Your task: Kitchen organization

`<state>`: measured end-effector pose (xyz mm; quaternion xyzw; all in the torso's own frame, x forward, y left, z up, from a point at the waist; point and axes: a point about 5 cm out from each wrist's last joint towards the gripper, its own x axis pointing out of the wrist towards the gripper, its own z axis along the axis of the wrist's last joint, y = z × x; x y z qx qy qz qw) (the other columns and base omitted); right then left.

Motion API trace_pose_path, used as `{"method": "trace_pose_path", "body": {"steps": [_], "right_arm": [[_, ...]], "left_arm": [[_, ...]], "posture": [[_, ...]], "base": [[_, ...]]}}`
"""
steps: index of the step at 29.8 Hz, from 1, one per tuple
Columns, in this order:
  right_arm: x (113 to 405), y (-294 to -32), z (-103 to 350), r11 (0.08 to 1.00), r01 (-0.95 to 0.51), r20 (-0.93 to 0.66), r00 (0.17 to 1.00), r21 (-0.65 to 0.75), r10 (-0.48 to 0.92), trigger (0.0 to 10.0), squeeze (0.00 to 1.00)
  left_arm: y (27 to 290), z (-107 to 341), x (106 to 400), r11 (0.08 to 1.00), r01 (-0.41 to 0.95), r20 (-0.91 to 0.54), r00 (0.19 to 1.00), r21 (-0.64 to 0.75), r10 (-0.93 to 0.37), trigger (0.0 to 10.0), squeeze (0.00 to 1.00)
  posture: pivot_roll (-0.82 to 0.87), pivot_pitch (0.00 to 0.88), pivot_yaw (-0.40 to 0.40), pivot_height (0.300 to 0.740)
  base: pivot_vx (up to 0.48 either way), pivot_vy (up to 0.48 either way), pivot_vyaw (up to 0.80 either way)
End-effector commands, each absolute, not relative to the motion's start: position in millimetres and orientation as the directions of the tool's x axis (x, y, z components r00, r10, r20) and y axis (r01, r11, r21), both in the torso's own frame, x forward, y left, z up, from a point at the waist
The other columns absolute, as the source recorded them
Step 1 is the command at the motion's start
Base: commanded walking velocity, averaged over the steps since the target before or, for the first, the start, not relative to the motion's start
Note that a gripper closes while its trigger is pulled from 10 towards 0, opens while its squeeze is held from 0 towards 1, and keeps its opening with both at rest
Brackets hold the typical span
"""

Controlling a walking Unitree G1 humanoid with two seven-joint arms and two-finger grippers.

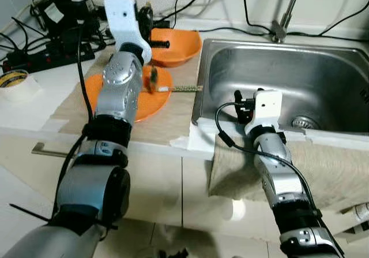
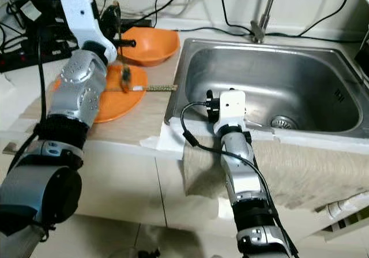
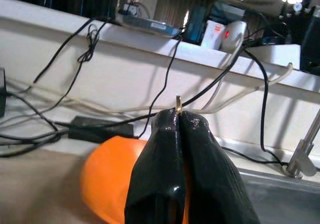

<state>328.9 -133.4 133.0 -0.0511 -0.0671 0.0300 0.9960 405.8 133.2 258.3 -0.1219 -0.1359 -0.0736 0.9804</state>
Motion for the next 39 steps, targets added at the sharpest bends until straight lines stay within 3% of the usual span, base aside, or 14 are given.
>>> {"method": "trace_pose_path", "body": {"steps": [1,15,17,18,19,21,23,24,26,28,39], "right_arm": [[328.1,-131.0,126.0,0.992,-0.067,0.102,0.992,-0.104,0.077,10.0,0.00],[326.0,-130.7,123.8,0.993,-0.067,0.097,0.992,-0.100,0.077,10.0,0.00],[326.1,-129.7,123.2,0.993,-0.073,0.094,0.992,-0.095,0.082,10.0,0.00],[326.4,-128.0,122.5,0.993,-0.084,0.089,0.992,-0.082,0.091,10.0,0.00],[326.4,-128.0,122.5,0.993,-0.084,0.089,0.992,-0.082,0.091,10.0,0.00],[327.2,-123.5,119.9,0.993,-0.116,0.060,0.991,-0.011,0.117,10.0,0.00],[327.5,-122.2,118.9,0.992,-0.123,0.050,0.991,0.015,0.122,10.0,0.00],[330.0,-119.5,115.7,0.983,-0.141,0.005,0.990,0.119,0.142,10.0,0.00],[331.2,-118.3,115.0,0.976,-0.148,-0.009,0.988,0.158,0.152,10.0,0.00],[336.5,-112.4,117.2,0.937,-0.175,-0.038,0.980,0.303,0.195,10.0,0.00],[343.9,-90.8,136.9,0.840,-0.320,0.003,0.935,0.439,0.355,10.0,0.00]], "left_arm": [[130.2,272.2,407.4,0.945,0.206,0.309,0.943,-0.255,-0.122,0.0,0.00],[99.4,297.9,392.7,0.948,0.301,0.407,0.858,0.098,-0.315,0.0,0.00],[89.0,302.0,386.1,0.925,0.309,0.430,0.821,0.222,-0.377,0.0,0.00],[78.9,303.3,379.3,0.886,0.295,0.442,0.783,0.357,-0.439,0.0,0.00],[78.9,303.3,379.3,0.886,0.295,0.442,0.783,0.357,-0.439,0.0,0.00],[64.3,300.1,369.1,0.808,0.274,0.438,0.727,0.521,-0.529,0.0,0.00],[61.1,298.7,366.5,0.785,0.265,0.433,0.714,0.560,-0.550,0.0,0.00],[53.9,293.0,360.4,0.735,0.262,0.414,0.687,0.625,-0.597,0.0,0.00],[51.7,290.6,358.4,0.720,0.264,0.406,0.680,0.642,-0.611,0.0,0.00],[46.1,286.1,352.2,0.677,0.248,0.394,0.656,0.693,-0.644,0.0,0.00],[41.3,288.8,344.0,0.654,0.208,0.419,0.620,0.727,-0.663,0.0,0.00]], "posture": [[-0.02,0.000,0.028,0.732],[-0.02,0.000,0.033,0.732],[-0.02,0.000,0.033,0.732],[-0.02,0.000,0.033,0.732],[-0.02,0.000,0.033,0.732],[-0.01,0.000,0.034,0.732],[-0.01,0.000,0.034,0.732],[-0.01,0.000,0.036,0.732],[-0.01,0.000,0.036,0.732],[-0.01,0.000,0.037,0.732],[0.00,0.000,0.031,0.732]], "base": [[0.000,0.000,0.00],[0.000,0.000,0.00],[0.000,0.000,0.00],[0.000,0.000,0.00],[0.000,0.000,0.00],[0.000,0.000,0.00],[0.000,0.000,0.00],[0.000,0.000,0.00],[0.000,0.000,0.00],[0.000,0.000,0.00],[0.000,0.000,0.00]]}}
